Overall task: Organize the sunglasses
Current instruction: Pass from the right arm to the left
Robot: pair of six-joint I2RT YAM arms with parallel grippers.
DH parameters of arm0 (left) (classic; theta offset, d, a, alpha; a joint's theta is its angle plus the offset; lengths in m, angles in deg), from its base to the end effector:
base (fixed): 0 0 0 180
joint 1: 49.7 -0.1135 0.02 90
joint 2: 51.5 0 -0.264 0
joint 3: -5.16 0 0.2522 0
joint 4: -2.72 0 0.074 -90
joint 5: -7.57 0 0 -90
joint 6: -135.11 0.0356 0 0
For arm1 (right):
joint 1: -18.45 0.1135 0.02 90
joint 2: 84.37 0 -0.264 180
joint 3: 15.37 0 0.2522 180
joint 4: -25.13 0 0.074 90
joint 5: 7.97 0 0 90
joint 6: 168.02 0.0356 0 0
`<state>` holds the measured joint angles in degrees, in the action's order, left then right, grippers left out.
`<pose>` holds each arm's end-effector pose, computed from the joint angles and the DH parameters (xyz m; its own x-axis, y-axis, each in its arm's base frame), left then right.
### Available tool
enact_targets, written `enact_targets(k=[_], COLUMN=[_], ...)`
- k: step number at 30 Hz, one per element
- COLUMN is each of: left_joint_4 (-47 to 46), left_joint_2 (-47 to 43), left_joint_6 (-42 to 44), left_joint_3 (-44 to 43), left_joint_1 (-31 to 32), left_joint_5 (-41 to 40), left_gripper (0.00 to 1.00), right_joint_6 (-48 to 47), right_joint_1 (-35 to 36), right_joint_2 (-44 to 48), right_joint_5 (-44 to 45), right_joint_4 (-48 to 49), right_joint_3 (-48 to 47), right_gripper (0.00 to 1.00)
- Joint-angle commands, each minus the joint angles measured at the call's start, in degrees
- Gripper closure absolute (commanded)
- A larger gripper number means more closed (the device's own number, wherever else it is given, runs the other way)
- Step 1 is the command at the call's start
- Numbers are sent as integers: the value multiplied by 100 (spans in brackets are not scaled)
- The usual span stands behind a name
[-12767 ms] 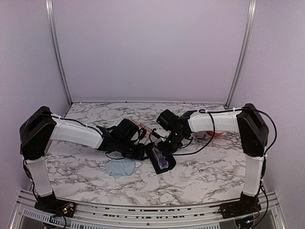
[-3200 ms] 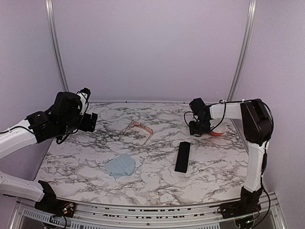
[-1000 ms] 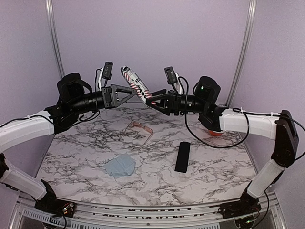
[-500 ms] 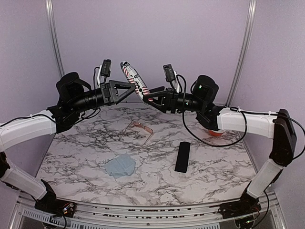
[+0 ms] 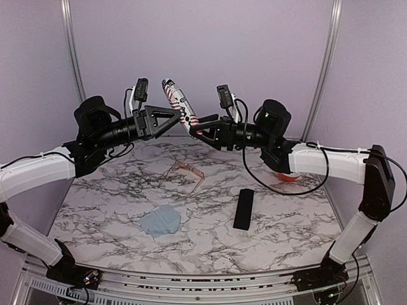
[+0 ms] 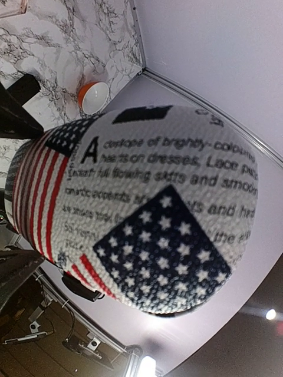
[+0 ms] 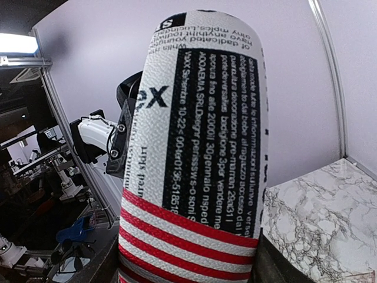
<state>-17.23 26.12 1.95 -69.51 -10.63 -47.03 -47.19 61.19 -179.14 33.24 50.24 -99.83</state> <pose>0.2306 -0.2138 0.3885 -0.4800 -0.3285 -0.8134 0.8437 0.0809 -0.5306 0.2641 0.2805 0.3563 -0.3418 0.1439 -0.9287 -0.9388 -0.0972 0.3305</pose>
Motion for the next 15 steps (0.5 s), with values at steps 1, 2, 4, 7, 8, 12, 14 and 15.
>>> enact_targets(k=[1,2,4,7,8,12,14,15], left_joint_4=[-497,-529,-574,-597,-601,-625,-636,-643], left_joint_2=[74,89,103,89,67,-12,-31,-43], left_joint_6=[-90,-108,-110,-85,-68,15,42,44], left_joint_3=[-17,-18,-31,-15,-2,89,105,113], left_joint_1=[133,136,166,181,184,182,189,189], left_joint_5=[305,313,373,401,377,273,268,265], left_gripper=[36,36,34,31,31,32,32,31], right_joint_6=[54,62,100,112,108,122,117,116], right_joint_1=[147,151,151,151,155,156,155,153], right_joint_2=[-162,-177,-200,-226,-235,-251,-254,-261], right_joint_5=[-26,-29,-23,5,23,90,126,131], right_joint_4=[115,120,164,134,111,66,55,57], right_joint_3=[-304,-301,-300,-340,-353,-342,-325,-326], right_gripper=[76,76,76,76,76,77,77,77])
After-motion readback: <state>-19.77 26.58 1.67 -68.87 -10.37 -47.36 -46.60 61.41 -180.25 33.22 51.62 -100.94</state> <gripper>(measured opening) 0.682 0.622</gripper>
